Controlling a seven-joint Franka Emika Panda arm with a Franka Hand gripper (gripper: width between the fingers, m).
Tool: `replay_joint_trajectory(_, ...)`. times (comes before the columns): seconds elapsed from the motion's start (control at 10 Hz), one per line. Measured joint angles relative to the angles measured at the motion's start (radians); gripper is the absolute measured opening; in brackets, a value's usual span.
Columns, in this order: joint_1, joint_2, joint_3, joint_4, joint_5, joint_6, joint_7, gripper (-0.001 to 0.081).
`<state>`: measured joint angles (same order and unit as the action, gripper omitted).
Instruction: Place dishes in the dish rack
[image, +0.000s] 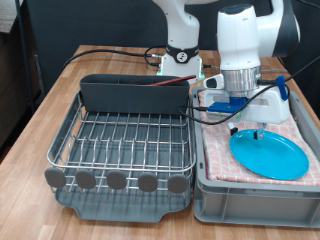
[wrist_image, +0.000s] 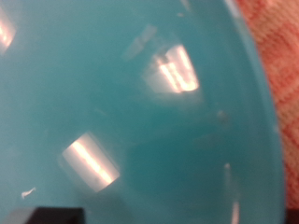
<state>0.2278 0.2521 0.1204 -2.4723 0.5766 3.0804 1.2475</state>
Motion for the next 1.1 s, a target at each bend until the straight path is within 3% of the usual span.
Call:
replay_joint_trajectory(0.1,0.000,0.000,0.001,0.000,0.000,0.005,0.000,0.0349)
replay_joint_trajectory(0.2,0.000,0.001,0.005,0.000,0.000,0.018,0.000,0.0349)
replay_joint_trajectory(0.4,-0.003,0.004,0.023,0.000,0.001,0.043,0.000,0.0047)
replay_joint_trajectory(0.7,0.012,0.003,0.008,0.005,-0.017,0.043,0.009,0.0025)
replay_joint_trajectory(0.8,0.074,-0.005,-0.074,0.012,-0.113,-0.003,0.076,0.0025)
replay_joint_trajectory(0.9,0.160,-0.027,-0.185,0.028,-0.258,-0.083,0.193,0.0025)
replay_joint_trajectory(1.0,0.214,-0.060,-0.259,0.046,-0.378,-0.173,0.291,0.0025)
replay_joint_trajectory(1.1,0.233,-0.098,-0.291,0.065,-0.448,-0.260,0.347,0.0025)
